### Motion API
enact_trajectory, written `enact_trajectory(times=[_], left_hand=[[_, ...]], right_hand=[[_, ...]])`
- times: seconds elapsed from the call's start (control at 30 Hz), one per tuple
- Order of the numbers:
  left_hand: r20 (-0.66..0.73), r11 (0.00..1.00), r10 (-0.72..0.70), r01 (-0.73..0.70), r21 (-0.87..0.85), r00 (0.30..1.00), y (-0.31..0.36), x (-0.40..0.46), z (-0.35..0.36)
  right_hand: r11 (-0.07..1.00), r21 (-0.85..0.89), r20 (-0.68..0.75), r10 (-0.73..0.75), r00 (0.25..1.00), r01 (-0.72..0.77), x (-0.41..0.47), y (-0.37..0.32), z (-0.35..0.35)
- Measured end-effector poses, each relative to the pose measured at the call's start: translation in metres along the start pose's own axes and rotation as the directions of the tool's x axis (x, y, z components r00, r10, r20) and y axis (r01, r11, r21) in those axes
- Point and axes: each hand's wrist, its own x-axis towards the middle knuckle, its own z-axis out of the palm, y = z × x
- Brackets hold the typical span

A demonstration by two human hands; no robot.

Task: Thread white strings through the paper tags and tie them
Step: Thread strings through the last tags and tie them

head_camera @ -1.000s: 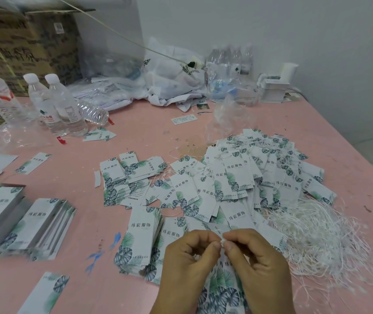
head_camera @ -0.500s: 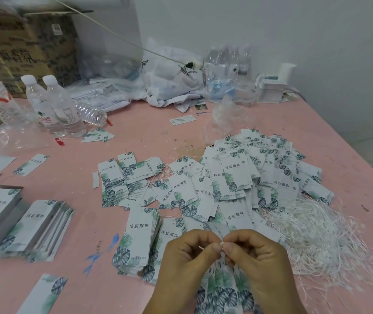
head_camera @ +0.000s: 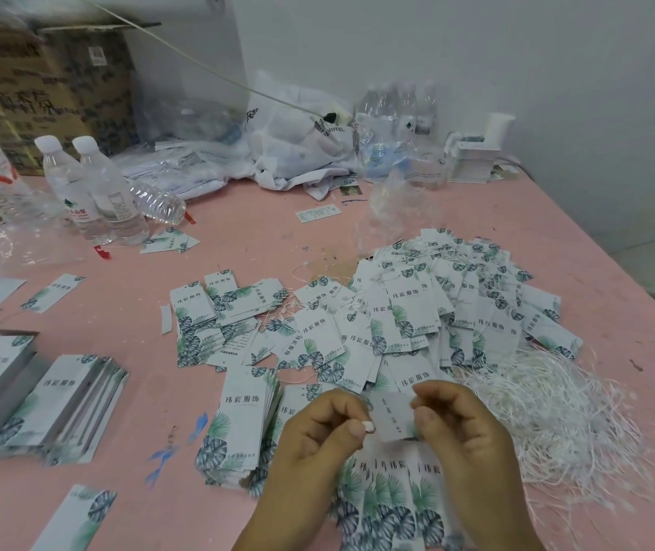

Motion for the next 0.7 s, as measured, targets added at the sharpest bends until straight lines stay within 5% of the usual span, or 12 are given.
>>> enact_trajectory(times=[0.27,0.4,0.5,0.7], left_hand=[[0.185,0.848,-0.041,0.133,-0.513,0.982,0.008,0.002,-0.005],[0.245,0.710,-0.019,0.186,-0.679,0.969,0.013,0.002,-0.008],[0.217,0.638,-0.018,0.178,-0.749,0.976,0.014,0.002,-0.011],[-0.019,0.645,-0.112,0.058,-0.762,0.994,0.009,0.007,-0.014]], right_hand=[[0.971,-0.229,0.381,0.029,0.924,0.065,-0.004,0.005,0.007],[0.952,-0.288,0.367,0.008,0.930,0.105,-0.003,0.005,0.010],[0.969,-0.247,0.369,0.107,0.923,-0.013,-0.003,0.005,0.006],[0.951,-0.050,0.545,0.282,0.790,-0.305,0.004,0.006,-0.007]])
